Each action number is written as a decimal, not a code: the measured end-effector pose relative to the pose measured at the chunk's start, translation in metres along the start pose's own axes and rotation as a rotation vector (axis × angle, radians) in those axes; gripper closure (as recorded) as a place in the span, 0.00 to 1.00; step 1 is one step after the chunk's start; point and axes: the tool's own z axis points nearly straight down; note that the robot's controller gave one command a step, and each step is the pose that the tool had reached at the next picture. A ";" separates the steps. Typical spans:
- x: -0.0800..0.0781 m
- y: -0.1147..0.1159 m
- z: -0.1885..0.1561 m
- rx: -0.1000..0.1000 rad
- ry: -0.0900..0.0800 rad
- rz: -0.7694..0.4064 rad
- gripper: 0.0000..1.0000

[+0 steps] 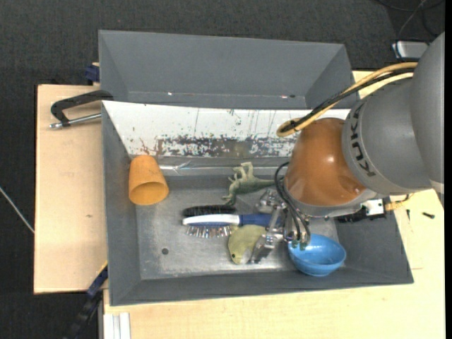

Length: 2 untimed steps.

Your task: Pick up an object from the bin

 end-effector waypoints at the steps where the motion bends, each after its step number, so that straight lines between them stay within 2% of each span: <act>1: -0.001 0.000 -0.001 -0.001 -0.003 0.000 1.00; 2: -0.002 0.001 -0.040 0.000 0.001 -0.001 1.00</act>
Offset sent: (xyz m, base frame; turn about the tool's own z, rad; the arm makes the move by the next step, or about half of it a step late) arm 0.0000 0.0000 0.0000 0.0000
